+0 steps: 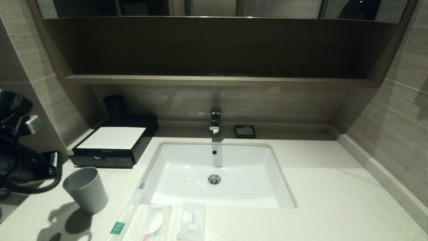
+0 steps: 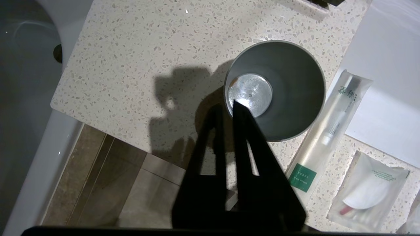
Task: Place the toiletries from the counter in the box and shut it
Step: Pick up the cup
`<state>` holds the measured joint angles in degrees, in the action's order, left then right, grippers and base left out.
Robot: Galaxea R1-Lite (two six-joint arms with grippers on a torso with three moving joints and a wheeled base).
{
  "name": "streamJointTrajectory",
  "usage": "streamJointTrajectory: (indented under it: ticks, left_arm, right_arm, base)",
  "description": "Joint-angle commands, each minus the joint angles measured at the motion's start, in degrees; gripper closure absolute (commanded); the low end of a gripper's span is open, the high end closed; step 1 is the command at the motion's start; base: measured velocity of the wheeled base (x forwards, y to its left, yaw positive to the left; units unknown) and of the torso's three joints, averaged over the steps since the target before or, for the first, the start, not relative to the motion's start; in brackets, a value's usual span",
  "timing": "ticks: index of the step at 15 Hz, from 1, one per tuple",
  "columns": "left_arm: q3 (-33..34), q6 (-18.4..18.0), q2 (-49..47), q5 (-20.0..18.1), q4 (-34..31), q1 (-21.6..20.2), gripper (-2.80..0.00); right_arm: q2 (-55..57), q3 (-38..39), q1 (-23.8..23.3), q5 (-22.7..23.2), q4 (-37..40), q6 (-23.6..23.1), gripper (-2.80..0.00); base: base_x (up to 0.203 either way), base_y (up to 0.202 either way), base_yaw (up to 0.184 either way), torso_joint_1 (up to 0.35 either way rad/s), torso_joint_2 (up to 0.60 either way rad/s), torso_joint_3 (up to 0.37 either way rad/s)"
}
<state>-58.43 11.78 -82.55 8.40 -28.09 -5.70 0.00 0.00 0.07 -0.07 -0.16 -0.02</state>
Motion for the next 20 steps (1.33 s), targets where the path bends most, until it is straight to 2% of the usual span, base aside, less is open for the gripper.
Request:
streamJointTrajectory:
  ticks: [1,10,12,20]
  left_arm:
    - [-0.30,0.54,-0.24,0.13,-0.21,-0.36,-2.80]
    - [-0.28,2.28,-2.97,-0.14,-0.21,-0.62,-2.80]
    - [-0.50,3.85,-4.25,0.02,-0.21,-1.18,-2.80]
    - [-0.60,4.21,-8.08,-0.18,-0.42,-2.46,-2.80]
  right_arm:
    - [0.00,0.09,0.01,-0.01,-0.02,-0.06,0.00]
    - [0.00,0.09,0.01,-0.01,-0.02,-0.05,0.00]
    - [0.00,0.09,0.01,-0.01,-0.02,0.02,0.00]
    - [0.00,0.09,0.01,-0.01,-0.02,0.02,0.00]
  base:
    - [0.000,0.000,0.000,0.000,0.00,0.000]
    - [0.000,0.000,0.000,0.000,0.00,0.000]
    - [0.000,0.000,0.000,0.000,0.00,0.000]
    - [0.000,0.000,0.000,0.000,0.00,0.000]
